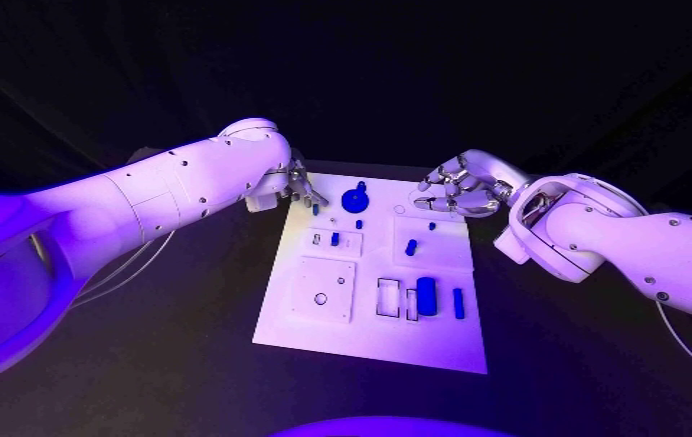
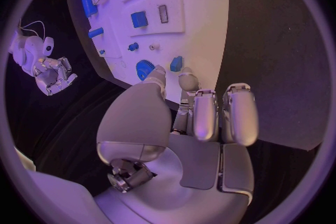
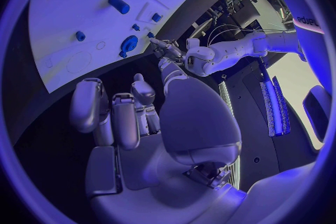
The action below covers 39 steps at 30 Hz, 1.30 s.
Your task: Assemble the parts on the task board
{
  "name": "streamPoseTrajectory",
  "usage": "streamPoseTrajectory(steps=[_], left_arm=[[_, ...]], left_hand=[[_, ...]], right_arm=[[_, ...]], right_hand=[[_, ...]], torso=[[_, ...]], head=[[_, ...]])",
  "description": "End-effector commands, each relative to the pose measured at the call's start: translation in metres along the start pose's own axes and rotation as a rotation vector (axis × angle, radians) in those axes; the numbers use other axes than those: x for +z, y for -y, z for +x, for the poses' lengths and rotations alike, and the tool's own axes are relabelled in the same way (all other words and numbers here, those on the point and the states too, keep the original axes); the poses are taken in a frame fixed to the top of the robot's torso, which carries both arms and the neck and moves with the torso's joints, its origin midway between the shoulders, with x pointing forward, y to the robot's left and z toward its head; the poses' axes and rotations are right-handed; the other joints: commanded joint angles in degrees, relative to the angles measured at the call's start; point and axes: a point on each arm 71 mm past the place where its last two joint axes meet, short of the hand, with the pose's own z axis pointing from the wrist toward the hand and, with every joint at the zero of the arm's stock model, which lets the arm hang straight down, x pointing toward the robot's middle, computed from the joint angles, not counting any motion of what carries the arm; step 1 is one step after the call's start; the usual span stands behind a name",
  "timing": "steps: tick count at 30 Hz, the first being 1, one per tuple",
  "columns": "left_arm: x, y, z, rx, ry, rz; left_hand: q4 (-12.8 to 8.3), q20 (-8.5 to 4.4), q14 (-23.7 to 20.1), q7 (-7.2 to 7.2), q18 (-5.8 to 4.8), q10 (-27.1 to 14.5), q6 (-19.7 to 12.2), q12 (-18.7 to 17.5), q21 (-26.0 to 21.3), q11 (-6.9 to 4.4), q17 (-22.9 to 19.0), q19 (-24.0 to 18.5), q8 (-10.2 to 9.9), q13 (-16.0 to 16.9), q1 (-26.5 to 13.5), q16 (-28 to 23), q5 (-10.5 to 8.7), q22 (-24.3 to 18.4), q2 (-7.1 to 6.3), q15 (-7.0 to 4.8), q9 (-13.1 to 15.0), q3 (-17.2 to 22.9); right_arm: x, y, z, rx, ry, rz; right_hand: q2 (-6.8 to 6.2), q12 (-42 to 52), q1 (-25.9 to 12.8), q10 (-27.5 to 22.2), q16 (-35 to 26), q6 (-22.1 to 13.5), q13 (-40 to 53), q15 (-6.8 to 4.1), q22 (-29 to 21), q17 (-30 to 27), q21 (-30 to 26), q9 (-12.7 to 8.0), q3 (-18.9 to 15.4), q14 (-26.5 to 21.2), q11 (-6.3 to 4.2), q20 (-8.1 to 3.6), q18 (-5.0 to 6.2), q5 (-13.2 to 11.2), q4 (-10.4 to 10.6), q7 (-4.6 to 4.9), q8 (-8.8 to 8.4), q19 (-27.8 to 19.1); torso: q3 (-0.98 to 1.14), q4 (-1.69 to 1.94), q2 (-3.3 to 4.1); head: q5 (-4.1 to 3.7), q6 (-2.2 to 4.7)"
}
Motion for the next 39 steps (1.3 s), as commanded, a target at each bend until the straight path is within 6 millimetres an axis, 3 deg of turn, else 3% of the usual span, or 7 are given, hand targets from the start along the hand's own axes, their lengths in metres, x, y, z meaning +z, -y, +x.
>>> streamPoseTrajectory(steps=[1,18,27,39], left_arm=[[0.0002,0.0028,0.0020,0.007,-0.025,0.014],[0.0011,0.0048,0.0035,0.015,-0.036,0.014],[0.0010,0.0050,0.0038,0.016,-0.038,0.015],[0.0013,0.0061,0.0047,0.017,-0.052,0.028]], left_hand=[[-0.09,0.36,2.95,0.01,-0.49,-0.11,0.41,0.28,0.09,-0.22,5.14,-0.04,-0.18,0.06,0.34,-0.35,0.11,0.09,0.24,0.23,-0.08,-0.32],[-0.19,0.30,2.96,-0.15,-0.52,0.14,1.05,0.62,0.18,-0.36,5.16,0.03,-0.02,0.22,1.24,-0.34,0.14,0.28,1.30,0.12,-0.59,-0.48],[-0.82,0.19,2.96,-0.34,-0.51,0.17,1.56,0.69,0.18,-0.54,5.16,0.03,0.08,-0.02,3.32,-0.36,0.25,0.30,3.25,-0.03,-1.37,-0.01],[-4.38,-0.12,2.96,-0.85,-0.52,-0.08,1.66,0.26,0.16,-1.06,5.15,0.00,-0.14,-0.75,9.84,-0.41,0.52,0.38,6.43,-0.47,-2.87,4.86]], right_arm=[[0.0001,-0.0005,0.0009,-0.003,-0.007,-0.006],[0.0000,-0.0009,0.0011,-0.003,-0.008,-0.007],[-0.0001,-0.0010,0.0011,-0.002,-0.007,-0.008],[-0.0002,-0.0012,0.0011,-0.002,-0.007,-0.009]], right_hand=[[0.05,-0.05,-0.34,-0.09,-0.33,-0.26,0.13,-0.51,0.01,1.34,-0.25,0.09,-0.36,2.72,-0.02,-0.02,0.59,0.40,-0.10,-0.13,0.24,-0.21],[0.05,-0.05,-0.34,-0.09,-0.33,-0.26,0.13,-0.51,0.01,1.34,-0.25,0.09,-0.36,2.72,-0.02,-0.02,0.59,0.40,-0.10,-0.13,0.24,-0.21],[0.20,-0.01,-0.30,-0.04,-0.35,-0.23,0.15,-0.53,-0.06,1.35,-0.38,0.10,-0.36,2.73,-0.03,-0.03,0.61,0.48,-0.06,-0.14,0.30,-0.25],[0.20,-0.01,-0.30,-0.04,-0.35,-0.23,0.15,-0.53,-0.06,1.35,-0.38,0.10,-0.36,2.73,-0.03,-0.03,0.61,0.48,-0.06,-0.14,0.30,-0.25]], torso=[[0.00,0.03,0.00],[0.00,0.07,-0.01],[0.00,0.04,-0.01],[0.01,0.06,-0.04]], head=[[-0.08,-0.07],[-0.20,-0.26],[-0.22,-0.41],[-0.22,-0.51]])
